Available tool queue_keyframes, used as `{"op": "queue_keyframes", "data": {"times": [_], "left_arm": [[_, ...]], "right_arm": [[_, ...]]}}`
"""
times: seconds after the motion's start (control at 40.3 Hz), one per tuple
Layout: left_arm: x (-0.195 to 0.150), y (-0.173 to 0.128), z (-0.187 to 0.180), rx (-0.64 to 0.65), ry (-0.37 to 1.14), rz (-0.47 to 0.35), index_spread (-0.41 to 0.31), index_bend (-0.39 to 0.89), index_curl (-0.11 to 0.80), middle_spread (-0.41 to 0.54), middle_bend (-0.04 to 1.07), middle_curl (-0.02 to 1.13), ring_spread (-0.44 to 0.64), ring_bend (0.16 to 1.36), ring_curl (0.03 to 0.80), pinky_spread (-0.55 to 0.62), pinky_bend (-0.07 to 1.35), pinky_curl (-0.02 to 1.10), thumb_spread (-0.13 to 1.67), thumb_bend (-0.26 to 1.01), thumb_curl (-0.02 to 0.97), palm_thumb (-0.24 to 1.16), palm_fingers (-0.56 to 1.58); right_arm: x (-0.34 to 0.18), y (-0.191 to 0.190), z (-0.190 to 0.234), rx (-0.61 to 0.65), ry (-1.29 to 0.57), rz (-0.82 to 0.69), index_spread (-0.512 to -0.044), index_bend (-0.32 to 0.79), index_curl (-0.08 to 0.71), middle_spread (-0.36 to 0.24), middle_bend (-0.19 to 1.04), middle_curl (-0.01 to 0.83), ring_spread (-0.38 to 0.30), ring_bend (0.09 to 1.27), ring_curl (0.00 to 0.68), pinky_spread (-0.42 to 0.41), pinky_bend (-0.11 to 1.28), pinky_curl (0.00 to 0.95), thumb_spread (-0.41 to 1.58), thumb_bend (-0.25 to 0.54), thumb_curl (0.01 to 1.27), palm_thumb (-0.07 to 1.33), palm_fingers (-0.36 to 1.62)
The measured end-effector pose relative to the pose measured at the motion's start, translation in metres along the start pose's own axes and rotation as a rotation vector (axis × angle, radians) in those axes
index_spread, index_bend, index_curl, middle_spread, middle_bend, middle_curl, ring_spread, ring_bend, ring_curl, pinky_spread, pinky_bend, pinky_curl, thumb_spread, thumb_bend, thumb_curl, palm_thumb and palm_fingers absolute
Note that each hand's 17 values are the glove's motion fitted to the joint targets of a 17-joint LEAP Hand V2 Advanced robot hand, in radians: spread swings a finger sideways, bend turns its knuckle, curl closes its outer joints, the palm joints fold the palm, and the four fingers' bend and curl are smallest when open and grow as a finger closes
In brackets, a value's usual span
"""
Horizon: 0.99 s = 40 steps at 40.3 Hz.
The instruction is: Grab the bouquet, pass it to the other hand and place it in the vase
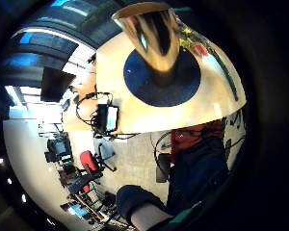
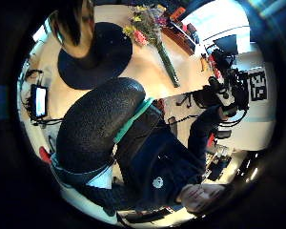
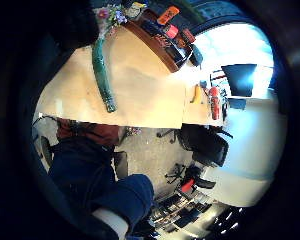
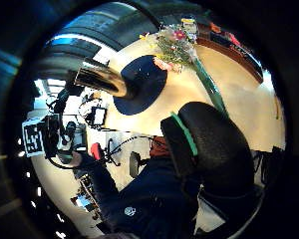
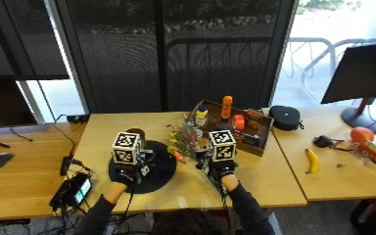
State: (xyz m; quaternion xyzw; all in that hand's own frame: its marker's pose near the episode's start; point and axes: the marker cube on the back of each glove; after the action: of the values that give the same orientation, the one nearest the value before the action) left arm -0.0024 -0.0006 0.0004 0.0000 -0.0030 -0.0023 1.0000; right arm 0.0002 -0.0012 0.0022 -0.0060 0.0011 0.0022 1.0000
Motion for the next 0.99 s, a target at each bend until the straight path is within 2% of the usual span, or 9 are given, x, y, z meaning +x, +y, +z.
{"op": "queue_keyframes", "data": {"times": [0.025,0.074,0.174,0.298,0.422,0.546,0.794,0.893,0.992], "left_arm": [[-0.001,0.000,0.000,0.000,-0.001,-0.002,-0.027,0.19,0.055,0.070,0.20,0.05,0.11,0.41,0.076,0.17,0.26,0.05,0.42,0.04,0.024,0.08,0.39],[-0.002,-0.001,0.000,0.004,-0.002,-0.009,-0.034,0.18,0.082,0.088,0.19,0.08,0.14,0.44,0.114,0.22,0.26,0.09,0.55,0.04,0.037,0.08,0.37],[-0.004,-0.001,-0.003,0.023,0.012,-0.007,-0.043,0.17,0.125,0.113,0.19,0.13,0.18,0.47,0.160,0.28,0.27,0.13,0.75,0.03,0.063,0.09,0.35],[-0.005,0.003,-0.005,0.030,0.033,0.009,-0.049,0.17,0.167,0.131,0.18,0.17,0.21,0.49,0.187,0.32,0.27,0.16,0.90,0.01,0.094,0.09,0.33],[-0.011,0.010,-0.002,0.033,0.046,0.026,-0.052,0.17,0.200,0.141,0.18,0.19,0.23,0.50,0.204,0.35,0.27,0.19,0.99,-0.01,0.123,0.09,0.31],[-0.016,0.016,-0.002,0.056,0.072,0.054,-0.054,0.17,0.227,0.146,0.19,0.22,0.24,0.50,0.214,0.37,0.27,0.21,1.05,-0.01,0.147,0.08,0.30],[-0.024,0.004,0.007,0.132,0.107,0.126,-0.063,0.17,0.277,0.139,0.19,0.26,0.25,0.49,0.230,0.38,0.25,0.24,1.10,-0.02,0.185,0.07,0.31],[-0.024,-0.002,0.011,0.129,0.122,0.173,-0.065,0.17,0.290,0.134,0.19,0.27,0.25,0.49,0.236,0.39,0.23,0.25,1.10,-0.02,0.196,0.07,0.32],[-0.023,-0.004,0.010,0.105,0.111,0.202,-0.067,0.17,0.301,0.129,0.19,0.29,0.25,0.48,0.240,0.39,0.22,0.25,1.11,-0.02,0.205,0.07,0.32]], "right_arm": [[0.000,0.000,0.000,-0.001,0.001,0.000,-0.173,0.10,0.023,-0.028,0.23,0.060,-0.020,0.39,0.075,0.013,0.43,0.096,0.43,0.238,0.06,0.35,0.49],[-0.001,0.001,-0.001,-0.004,0.002,0.000,-0.212,0.10,0.054,-0.035,0.23,0.090,-0.021,0.41,0.119,0.021,0.44,0.140,0.59,0.259,0.07,0.38,0.46],[-0.004,0.003,-0.006,-0.008,-0.001,0.009,-0.266,0.11,0.093,-0.039,0.24,0.137,-0.027,0.44,0.173,0.028,0.46,0.196,0.82,0.271,0.10,0.41,0.42],[-0.009,0.007,-0.017,-0.004,-0.010,0.029,-0.303,0.12,0.117,-0.043,0.24,0.180,-0.031,0.46,0.204,0.033,0.47,0.230,1.01,0.261,0.12,0.42,0.40],[-0.016,0.008,-0.026,0.046,-0.027,0.040,-0.320,0.11,0.134,-0.037,0.25,0.217,-0.026,0.47,0.225,0.035,0.47,0.249,1.13,0.245,0.14,0.43,0.40],[-0.022,-0.001,-0.029,0.042,-0.036,0.078,-0.321,0.10,0.138,-0.035,0.26,0.246,-0.027,0.50,0.247,0.038,0.48,0.268,1.20,0.225,0.16,0.43,0.43],[-0.022,-0.028,-0.034,-0.020,-0.051,0.233,-0.270,0.06,0.128,-0.023,0.27,0.295,-0.010,0.57,0.293,0.069,0.59,0.323,1.26,0.164,0.18,0.41,0.55],[-0.022,-0.032,-0.021,-0.059,-0.059,0.320,-0.251,0.06,0.125,-0.025,0.27,0.310,-0.015,0.58,0.303,0.076,0.62,0.336,1.27,0.146,0.18,0.42,0.56],[-0.017,-0.035,-0.003,-0.024,-0.087,0.428,-0.238,0.06,0.124,-0.018,0.27,0.323,-0.012,0.58,0.313,0.084,0.64,0.349,1.27,0.123,0.20,0.41,0.54]]}}
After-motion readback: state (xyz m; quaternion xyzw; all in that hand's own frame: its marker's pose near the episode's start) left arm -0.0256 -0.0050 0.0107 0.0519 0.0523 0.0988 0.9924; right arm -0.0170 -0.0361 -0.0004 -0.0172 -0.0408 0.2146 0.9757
